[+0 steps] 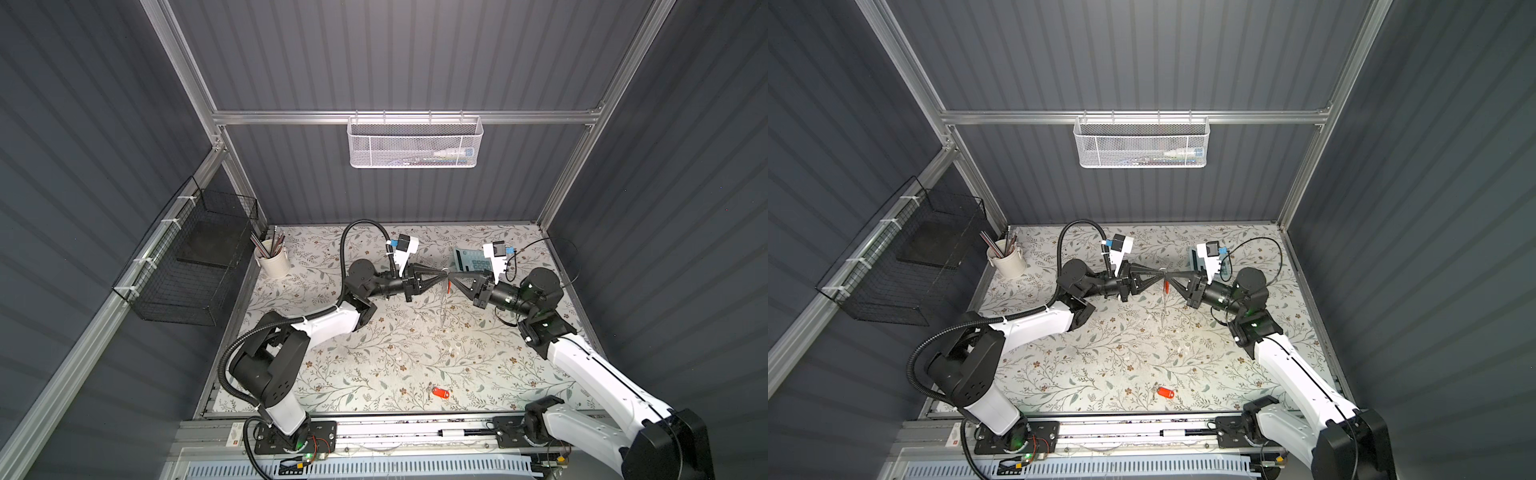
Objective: Put the keys on the keyring
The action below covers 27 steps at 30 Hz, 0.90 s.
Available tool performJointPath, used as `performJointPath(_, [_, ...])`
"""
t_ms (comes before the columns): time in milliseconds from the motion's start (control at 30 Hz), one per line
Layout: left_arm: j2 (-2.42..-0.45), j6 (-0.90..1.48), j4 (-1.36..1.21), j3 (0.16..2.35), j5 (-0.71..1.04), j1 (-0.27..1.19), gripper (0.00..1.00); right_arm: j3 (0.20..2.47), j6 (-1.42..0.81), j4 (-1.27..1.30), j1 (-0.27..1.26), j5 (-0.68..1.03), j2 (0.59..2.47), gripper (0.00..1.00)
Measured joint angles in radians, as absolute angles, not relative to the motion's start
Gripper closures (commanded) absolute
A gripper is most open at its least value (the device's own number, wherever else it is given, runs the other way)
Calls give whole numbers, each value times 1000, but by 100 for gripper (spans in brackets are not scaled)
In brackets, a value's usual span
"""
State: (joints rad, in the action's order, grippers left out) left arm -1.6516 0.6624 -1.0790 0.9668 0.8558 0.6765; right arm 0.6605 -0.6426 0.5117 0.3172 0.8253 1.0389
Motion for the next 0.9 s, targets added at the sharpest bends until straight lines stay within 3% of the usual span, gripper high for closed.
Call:
performJointPath(233, [-1576, 479, -800, 1004, 882, 674, 87, 657, -583, 497, 317, 854, 1036, 100])
performJointPath(400, [-1523, 273, -459, 1082, 884, 672, 67, 669, -498, 430, 318, 880, 1029, 100])
performJointPath(533, [-1478, 96, -192, 1153, 866, 666, 56, 673, -435, 381, 318, 895, 1010, 100])
performJointPath(900, [-1494, -320, 454, 1507, 728, 665, 56, 738, -244, 180, 329, 888, 961, 100])
